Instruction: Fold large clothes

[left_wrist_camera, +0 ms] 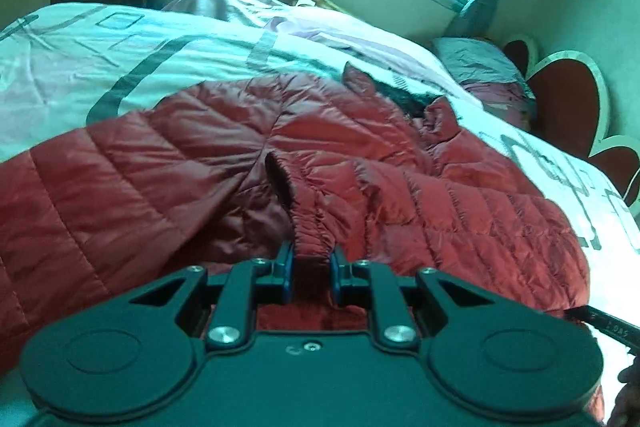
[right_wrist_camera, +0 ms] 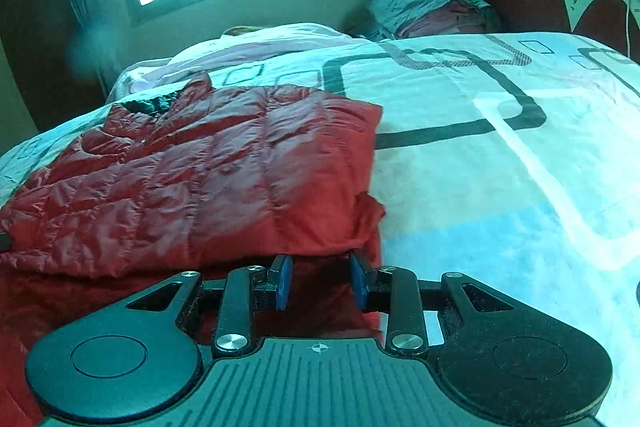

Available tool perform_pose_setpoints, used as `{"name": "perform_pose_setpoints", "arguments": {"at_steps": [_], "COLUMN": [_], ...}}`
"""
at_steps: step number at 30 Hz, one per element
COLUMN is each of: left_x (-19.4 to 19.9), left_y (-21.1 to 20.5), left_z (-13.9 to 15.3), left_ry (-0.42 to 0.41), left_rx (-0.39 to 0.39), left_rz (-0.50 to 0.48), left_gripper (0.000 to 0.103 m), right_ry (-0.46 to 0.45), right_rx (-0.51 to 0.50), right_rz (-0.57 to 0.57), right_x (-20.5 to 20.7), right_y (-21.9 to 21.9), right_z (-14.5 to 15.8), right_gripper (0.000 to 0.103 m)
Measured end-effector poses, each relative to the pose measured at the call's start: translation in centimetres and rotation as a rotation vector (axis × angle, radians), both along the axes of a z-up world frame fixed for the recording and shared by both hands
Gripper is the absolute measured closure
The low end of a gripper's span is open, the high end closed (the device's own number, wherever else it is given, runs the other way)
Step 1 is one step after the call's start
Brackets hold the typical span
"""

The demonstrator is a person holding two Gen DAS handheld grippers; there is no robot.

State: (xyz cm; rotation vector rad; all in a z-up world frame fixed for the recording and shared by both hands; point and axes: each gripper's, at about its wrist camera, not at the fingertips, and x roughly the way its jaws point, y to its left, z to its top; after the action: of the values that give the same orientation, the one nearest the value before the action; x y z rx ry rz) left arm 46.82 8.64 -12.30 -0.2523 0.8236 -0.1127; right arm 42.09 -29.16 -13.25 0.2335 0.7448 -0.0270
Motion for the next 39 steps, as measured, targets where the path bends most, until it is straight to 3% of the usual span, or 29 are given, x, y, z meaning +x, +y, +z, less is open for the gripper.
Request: {"name": "perform_pose_setpoints", "arguments": {"at_steps": [3,5,9,11,13,15,16,21,25,27,31,32,33,35,37,39], "left_x": [0.3,-0.1,-2.5,-2.2,-0.6,1.3,1.7,2.1,5.2,6.0,5.3,4.5,4.0,3.3,4.1,5.1], "left_y": [0.0,-0.2,0.3,-0.8,-3.3,-4.9,-5.0,-4.8,-6.4,-6.5,-5.3,-4.7,-4.3,-3.8,-3.8,-3.5], "left_z": [-0.6,-0.5,2.2,2.2,0.9,-1.7,-2.3,-0.1,-0.6,-0.4,-0.8,-0.7,-0.5,-0.4,-0.9,-1.8], "left_ry": [0.014,0.012,-0.128,-0.151,-0.103,0.006,0.021,-0.055,-0.052,-0.047,-0.024,-0.039,-0.051,-0.084,-0.052,0.006], "left_rx": [0.023,0.063,0.193,0.189,0.246,0.280,0.289,0.230,0.259,0.280,0.284,0.275,0.270,0.284,0.270,0.184], "left_rz": [-0.022,-0.016,0.121,0.070,-0.029,-0.100,-0.100,-0.069,-0.087,-0.090,-0.075,-0.053,-0.034,0.011,-0.004,-0.017], "left_gripper": [0.084,0.074,0.068,0.063,0.063,0.060,0.060,0.059,0.057,0.058,0.057,0.054,0.040,0.022,0.031,0.055], "right_ry": [-0.011,-0.072,-0.139,-0.138,-0.059,0.048,0.035,-0.076,-0.040,0.029,0.047,0.024,-0.005,-0.026,-0.032,-0.008], "right_rx": [0.026,0.019,0.001,0.010,-0.028,-0.054,-0.052,-0.050,-0.055,-0.024,-0.015,-0.002,0.010,0.016,0.039,0.042], "right_rz": [-0.005,-0.005,0.008,0.015,0.029,0.014,0.013,0.026,0.037,0.040,0.054,0.052,0.044,0.026,0.009,0.006], "right_x": [-0.5,-1.2,0.3,1.8,4.0,5.7,5.8,6.4,11.9,14.5,14.8,14.1,13.1,11.7,10.9,10.8], "right_y": [-1.0,-1.3,-1.3,-1.1,-0.6,-0.5,-0.7,-1.5,-1.9,-2.3,-2.8,-2.9,-3.1,-3.5,-3.5,-3.2], "right_z": [0.7,2.2,3.9,3.8,2.1,-0.4,-0.3,2.8,1.9,0.7,0.5,0.9,1.4,1.8,1.8,1.3], "right_gripper": [0.087,0.087,0.087,0.087,0.087,0.087,0.087,0.087,0.087,0.087,0.087,0.087,0.087,0.087,0.087,0.087]}}
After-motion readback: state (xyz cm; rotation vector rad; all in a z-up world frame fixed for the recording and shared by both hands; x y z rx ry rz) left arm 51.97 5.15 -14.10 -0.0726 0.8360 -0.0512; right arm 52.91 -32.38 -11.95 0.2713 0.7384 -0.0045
